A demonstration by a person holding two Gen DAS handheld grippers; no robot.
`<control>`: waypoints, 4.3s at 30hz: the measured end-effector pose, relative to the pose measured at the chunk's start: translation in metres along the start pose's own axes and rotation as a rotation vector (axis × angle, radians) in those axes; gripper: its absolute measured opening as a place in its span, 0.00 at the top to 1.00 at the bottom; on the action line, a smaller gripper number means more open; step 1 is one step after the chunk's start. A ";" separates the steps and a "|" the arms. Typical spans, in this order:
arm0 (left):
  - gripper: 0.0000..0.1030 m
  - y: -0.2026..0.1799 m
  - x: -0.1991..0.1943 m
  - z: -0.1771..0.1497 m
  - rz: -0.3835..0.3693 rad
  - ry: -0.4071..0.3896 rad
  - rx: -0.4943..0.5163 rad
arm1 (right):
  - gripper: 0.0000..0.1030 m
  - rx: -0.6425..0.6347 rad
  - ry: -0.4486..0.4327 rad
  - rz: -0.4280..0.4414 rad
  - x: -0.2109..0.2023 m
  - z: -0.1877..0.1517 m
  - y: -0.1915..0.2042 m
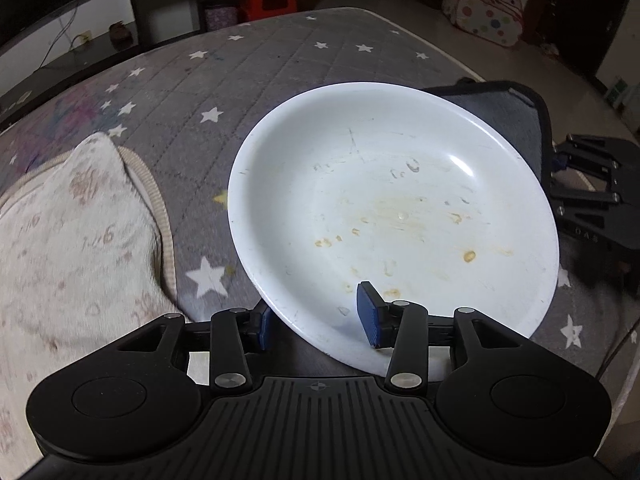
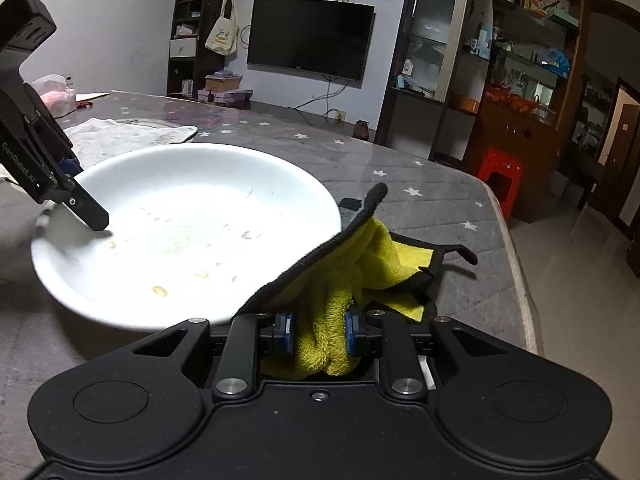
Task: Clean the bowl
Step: 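Keep wiping the bowl interior with the held yellow cloth, right gripper, then lift the yellow cloth away from the bowl with the right gripper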
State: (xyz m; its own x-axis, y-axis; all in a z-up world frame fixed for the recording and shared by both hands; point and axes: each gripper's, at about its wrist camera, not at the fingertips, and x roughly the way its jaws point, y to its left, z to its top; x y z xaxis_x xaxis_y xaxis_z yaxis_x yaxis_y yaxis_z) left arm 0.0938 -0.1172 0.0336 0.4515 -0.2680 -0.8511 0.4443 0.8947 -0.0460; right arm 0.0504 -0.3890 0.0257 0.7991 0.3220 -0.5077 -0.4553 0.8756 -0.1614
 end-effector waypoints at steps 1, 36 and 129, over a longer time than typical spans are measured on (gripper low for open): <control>0.56 0.001 0.001 0.001 0.003 0.003 -0.010 | 0.76 -0.002 0.000 -0.003 0.001 -0.001 -0.002; 0.51 -0.038 -0.016 -0.024 0.095 -0.051 -0.180 | 0.76 0.033 0.016 -0.021 -0.036 -0.013 0.038; 0.53 -0.013 -0.034 -0.021 0.096 -0.101 -0.081 | 0.78 -0.335 0.116 -0.573 -0.052 0.018 -0.023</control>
State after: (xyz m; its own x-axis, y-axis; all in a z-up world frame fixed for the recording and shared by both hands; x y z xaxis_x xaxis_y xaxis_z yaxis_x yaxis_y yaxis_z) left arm 0.0563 -0.1120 0.0518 0.5662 -0.2110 -0.7968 0.3337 0.9426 -0.0124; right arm 0.0265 -0.4190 0.0712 0.9117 -0.2176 -0.3485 -0.0842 0.7313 -0.6768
